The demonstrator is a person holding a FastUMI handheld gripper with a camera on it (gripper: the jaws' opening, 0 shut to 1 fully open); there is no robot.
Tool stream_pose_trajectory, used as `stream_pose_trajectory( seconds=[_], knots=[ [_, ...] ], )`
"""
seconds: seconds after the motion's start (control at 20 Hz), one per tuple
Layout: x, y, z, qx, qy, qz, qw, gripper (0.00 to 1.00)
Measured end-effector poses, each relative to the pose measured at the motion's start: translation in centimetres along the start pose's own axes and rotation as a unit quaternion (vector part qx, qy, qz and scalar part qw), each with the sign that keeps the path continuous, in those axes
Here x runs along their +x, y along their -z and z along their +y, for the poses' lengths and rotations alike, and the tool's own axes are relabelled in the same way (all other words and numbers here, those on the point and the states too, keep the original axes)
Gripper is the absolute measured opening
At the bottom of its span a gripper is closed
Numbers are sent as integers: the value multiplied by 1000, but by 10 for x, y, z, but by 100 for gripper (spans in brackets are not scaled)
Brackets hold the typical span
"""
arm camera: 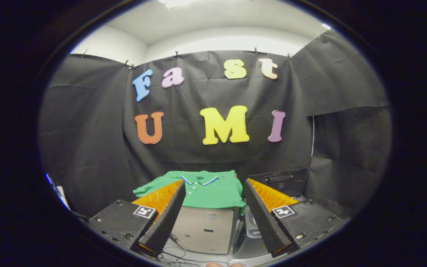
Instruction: Put the clothes into the washing machine and then close the washing machine lid.
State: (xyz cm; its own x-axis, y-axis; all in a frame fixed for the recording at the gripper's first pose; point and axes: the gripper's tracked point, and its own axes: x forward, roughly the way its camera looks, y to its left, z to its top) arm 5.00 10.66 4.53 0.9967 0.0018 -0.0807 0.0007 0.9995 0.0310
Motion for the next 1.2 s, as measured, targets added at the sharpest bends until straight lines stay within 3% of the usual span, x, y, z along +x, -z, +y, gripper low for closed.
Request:
stream_pose_trajectory(
  seconds=[0.35,0.55,0.9,1.2],
  knots=[
    [77,-20,55,11,-45,86,995,99],
    [134,-1,74,23,-60,177,982,99],
    [239,44,78,-25,-49,343,938,99],
    [281,90,81,-70,-51,455,886,99]
  ],
)
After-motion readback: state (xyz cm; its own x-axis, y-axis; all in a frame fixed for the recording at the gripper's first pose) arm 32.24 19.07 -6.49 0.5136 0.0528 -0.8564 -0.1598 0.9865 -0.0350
